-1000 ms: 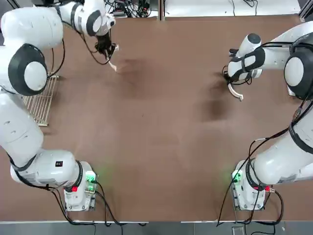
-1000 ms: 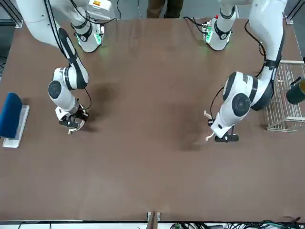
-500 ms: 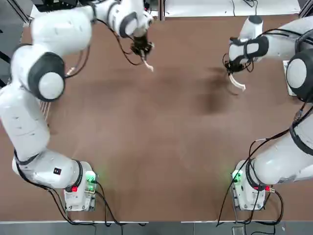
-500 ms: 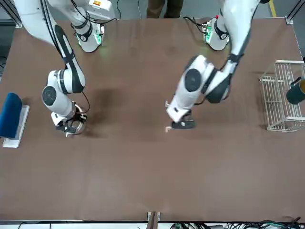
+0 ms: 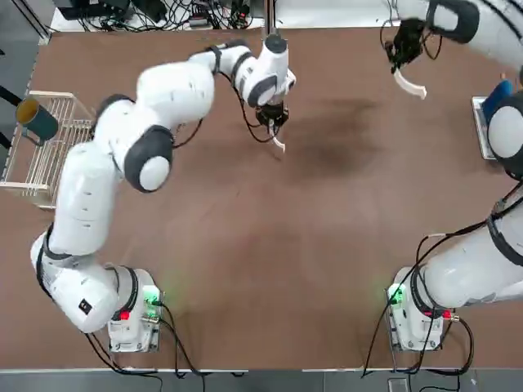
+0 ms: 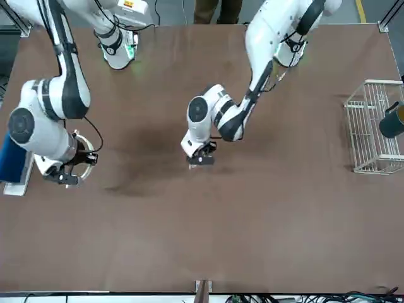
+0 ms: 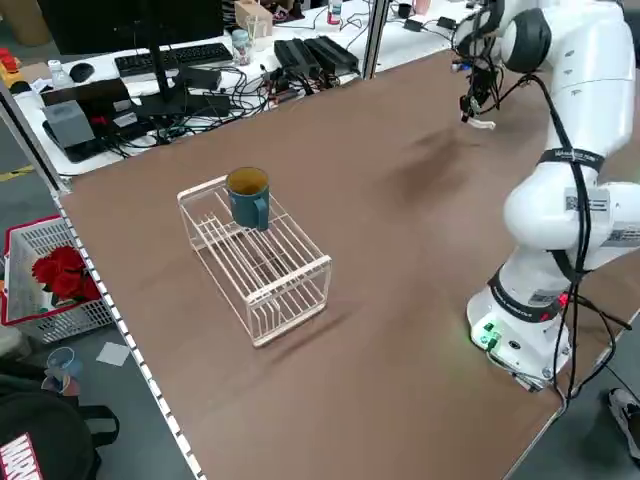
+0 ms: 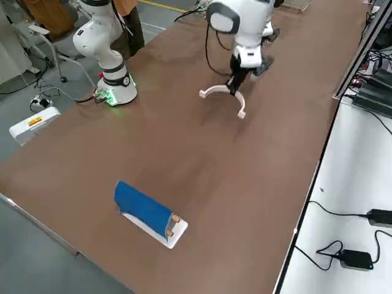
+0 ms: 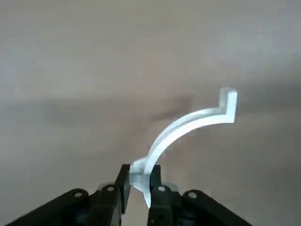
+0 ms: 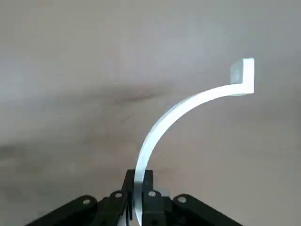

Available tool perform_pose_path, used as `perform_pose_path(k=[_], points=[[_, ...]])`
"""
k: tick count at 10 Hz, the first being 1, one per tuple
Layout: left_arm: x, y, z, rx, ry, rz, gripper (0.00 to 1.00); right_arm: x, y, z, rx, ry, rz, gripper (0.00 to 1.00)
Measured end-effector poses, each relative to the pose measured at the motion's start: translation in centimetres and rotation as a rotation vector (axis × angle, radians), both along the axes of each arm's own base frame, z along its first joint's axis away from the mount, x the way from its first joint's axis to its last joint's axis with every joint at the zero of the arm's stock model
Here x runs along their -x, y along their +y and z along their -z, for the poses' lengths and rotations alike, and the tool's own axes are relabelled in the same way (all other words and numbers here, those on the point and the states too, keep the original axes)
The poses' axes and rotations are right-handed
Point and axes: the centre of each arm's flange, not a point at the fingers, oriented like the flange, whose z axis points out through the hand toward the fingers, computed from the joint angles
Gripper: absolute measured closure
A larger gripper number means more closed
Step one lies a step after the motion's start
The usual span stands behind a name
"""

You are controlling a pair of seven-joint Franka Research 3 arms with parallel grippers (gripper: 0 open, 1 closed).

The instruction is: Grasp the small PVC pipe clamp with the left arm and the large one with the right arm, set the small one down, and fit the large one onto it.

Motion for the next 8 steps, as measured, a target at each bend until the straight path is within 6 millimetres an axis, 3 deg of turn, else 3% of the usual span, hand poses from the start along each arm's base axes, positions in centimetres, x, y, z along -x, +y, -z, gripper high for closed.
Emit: perform_pose_path(k=[2,3,5,6,8], points=[[0.0,-0.5,1.7,0.025,-0.012,-0.042,0.79,-1.1,3.2,-5.8,-0.023,-0.068,-0.044,0.91],[-0.2,-0.4,2.5,0.026,-0.013,-0.057,0.79,-1.3,4.5,-7.4,-0.045,-0.090,-0.055,0.91],[-0.1,-0.3,3.5,0.019,-0.005,-0.063,0.78,-1.7,7.1,-8.4,-0.092,-0.104,-0.043,0.91],[-0.1,-0.3,3.6,0.019,-0.004,-0.072,0.65,-1.7,9.1,-8.2,-0.109,-0.098,-0.024,0.91],[-0.6,-0.5,2.4,0.037,-0.020,-0.106,0.39,-0.8,15.7,-7.7,-0.148,-0.077,0.039,0.91]])
